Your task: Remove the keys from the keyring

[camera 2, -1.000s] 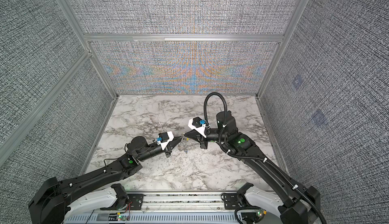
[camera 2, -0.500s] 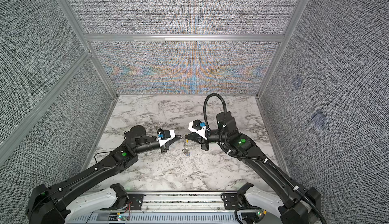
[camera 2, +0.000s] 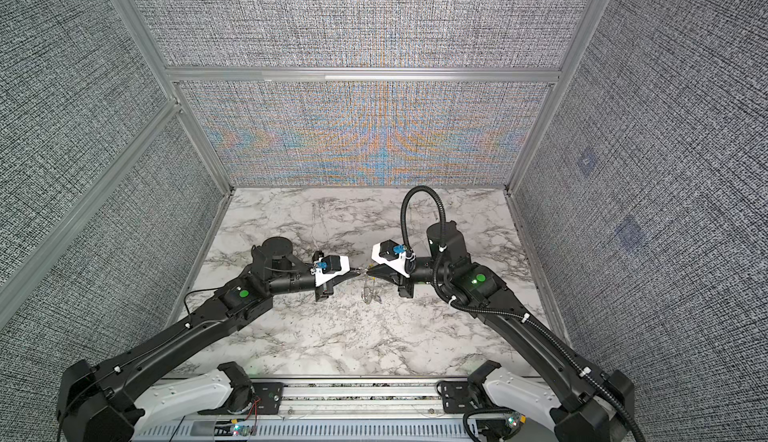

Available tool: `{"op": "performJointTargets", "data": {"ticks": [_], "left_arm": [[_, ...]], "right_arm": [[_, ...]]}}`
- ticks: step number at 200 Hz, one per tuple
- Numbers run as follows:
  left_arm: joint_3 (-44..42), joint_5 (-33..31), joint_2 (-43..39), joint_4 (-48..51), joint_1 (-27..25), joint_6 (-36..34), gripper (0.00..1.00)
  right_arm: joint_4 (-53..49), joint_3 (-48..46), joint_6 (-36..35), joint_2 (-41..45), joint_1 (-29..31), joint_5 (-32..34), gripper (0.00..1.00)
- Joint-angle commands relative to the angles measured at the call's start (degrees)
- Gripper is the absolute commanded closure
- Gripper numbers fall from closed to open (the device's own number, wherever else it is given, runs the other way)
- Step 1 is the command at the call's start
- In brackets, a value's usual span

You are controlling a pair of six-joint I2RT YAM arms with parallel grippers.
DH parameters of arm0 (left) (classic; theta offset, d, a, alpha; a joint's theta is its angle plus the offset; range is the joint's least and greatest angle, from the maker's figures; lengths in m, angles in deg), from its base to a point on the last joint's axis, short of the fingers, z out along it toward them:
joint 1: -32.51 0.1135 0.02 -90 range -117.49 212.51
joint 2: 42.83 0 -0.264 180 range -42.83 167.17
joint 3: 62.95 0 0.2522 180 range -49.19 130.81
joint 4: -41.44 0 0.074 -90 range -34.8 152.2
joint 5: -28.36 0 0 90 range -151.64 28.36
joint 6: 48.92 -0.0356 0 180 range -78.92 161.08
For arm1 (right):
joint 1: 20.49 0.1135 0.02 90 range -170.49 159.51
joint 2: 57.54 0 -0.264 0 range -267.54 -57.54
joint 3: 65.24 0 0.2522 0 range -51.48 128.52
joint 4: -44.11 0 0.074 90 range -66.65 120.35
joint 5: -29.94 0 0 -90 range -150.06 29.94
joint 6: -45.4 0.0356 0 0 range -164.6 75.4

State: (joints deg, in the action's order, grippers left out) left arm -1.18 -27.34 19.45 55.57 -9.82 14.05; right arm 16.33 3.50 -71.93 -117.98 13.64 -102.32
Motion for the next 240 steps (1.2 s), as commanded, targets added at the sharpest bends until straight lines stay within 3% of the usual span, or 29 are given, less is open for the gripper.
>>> {"op": "performJointTargets", "data": {"ticks": [1, 175, 240], "left_arm": [[1.68, 3.57, 1.1, 3.02, 0.83, -0.57, 1.0], [9.24, 14.14, 8.25, 12.86, 6.33, -0.53, 1.0], [11.4, 15.16, 9.7, 16.94, 7.52, -2.37, 1.0]], "right_arm": [[0.05, -0.58, -2.78, 0.59, -0.03, 1.78, 1.0], [3.85, -4.16, -5.54, 2.62, 2.2, 3.16, 1.0], [4.63, -4.49, -5.39, 2.86, 2.92, 3.5, 1.0]]}}
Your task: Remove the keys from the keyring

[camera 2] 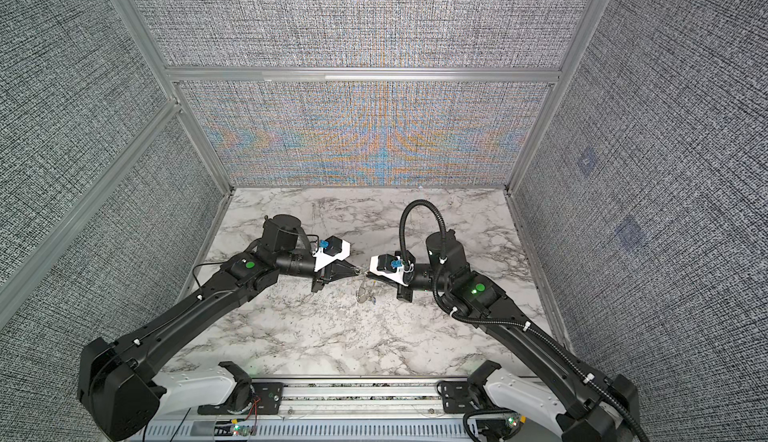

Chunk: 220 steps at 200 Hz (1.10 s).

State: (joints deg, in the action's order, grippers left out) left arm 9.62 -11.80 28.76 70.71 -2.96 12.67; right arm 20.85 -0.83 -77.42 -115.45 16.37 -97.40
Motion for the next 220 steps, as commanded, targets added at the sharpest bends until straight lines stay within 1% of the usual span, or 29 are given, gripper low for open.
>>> {"op": "performJointTargets", "data": {"ticks": [1, 58, 107, 192, 220], "left_arm": [[0.65, -0.33, 0.39, 1.8, 0.66, -0.97, 1.0], [0.54, 0.3, 0.38, 1.61, 0.66, -1.78, 1.0], [-0.53, 0.34, -1.33, -1.51, 0.66, -2.45, 1.0], [-2.18, 2.34, -2.42, -5.19, 0.36, -0.54, 1.0], [-2.75, 2.36, -2.83, -6.34, 0.31, 0.18, 1.0]], "right_arm": [[0.11, -0.17, 0.1, 0.32, 0.19, -1.41, 1.0], [4.52, -0.45, 4.76, 0.1, 0.23, -3.65, 1.0], [5.97, 0.23, 8.99, -0.96, 0.16, -5.06, 1.0], [14.89, -0.94, 18.17, -1.93, -1.16, -6.61, 1.0], [16.61, -1.44, 19.72, -2.11, -1.96, -7.34, 1.0]]}}
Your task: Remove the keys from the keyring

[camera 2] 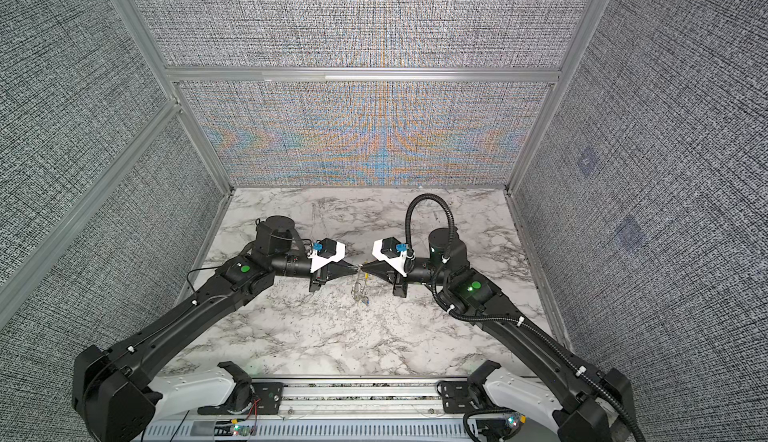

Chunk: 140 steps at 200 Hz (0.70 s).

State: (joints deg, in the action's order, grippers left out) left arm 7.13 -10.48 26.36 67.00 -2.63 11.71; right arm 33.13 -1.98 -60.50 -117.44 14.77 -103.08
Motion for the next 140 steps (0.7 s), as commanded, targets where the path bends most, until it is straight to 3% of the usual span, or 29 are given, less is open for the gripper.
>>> {"op": "performJointTargets", "data": {"ticks": [1, 45, 107, 140], "left_arm": [[-0.25, 1.05, -0.44, -2.68, -0.02, 1.15, 1.0], [-0.42, 0.09, -1.03, -3.84, -0.02, 2.36, 1.0], [0.82, 0.55, 0.15, -2.3, 0.24, 2.95, 1.0], [1.38, 0.79, -0.01, -1.95, 0.29, 3.26, 1.0]], "right_arm": [[4.38, -0.32, 2.85, -0.08, -0.32, -1.68, 1.0], [4.04, -0.51, 2.81, -0.32, -0.53, -1.72, 1.0], [-2.84, -0.19, -2.88, 0.68, -0.64, -0.03, 1.0], [-0.22, -1.83, -2.12, 0.46, -0.76, -0.06, 1.0]]}}
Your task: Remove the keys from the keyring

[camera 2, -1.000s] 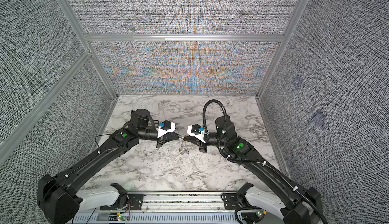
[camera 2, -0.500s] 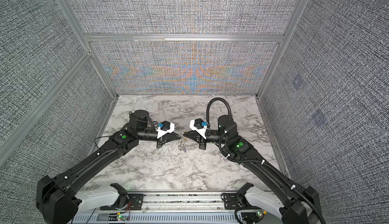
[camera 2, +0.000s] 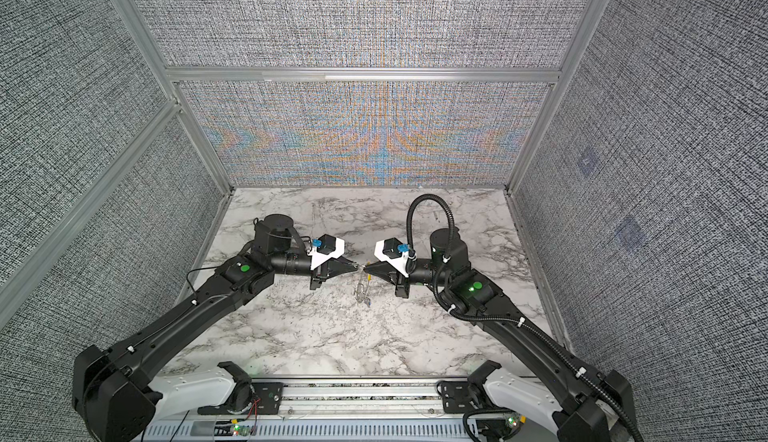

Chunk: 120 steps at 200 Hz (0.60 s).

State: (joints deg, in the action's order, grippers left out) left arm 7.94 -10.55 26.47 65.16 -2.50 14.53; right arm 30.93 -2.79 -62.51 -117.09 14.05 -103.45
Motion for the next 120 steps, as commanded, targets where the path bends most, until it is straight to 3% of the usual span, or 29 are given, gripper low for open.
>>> {"op": "performJointTargets", "data": {"ticks": [1, 120], "left_arm": [[0.55, 0.85, -0.12, -0.07, 0.13, 0.44, 1.0], [-2.37, -1.03, -0.87, -2.03, 0.07, 2.75, 1.0]], "right_arm": [[2.29, -1.08, 0.03, 0.17, -0.02, 0.32, 1.0], [10.82, -3.86, 5.25, 1.39, -0.18, 0.62, 1.0]]}}
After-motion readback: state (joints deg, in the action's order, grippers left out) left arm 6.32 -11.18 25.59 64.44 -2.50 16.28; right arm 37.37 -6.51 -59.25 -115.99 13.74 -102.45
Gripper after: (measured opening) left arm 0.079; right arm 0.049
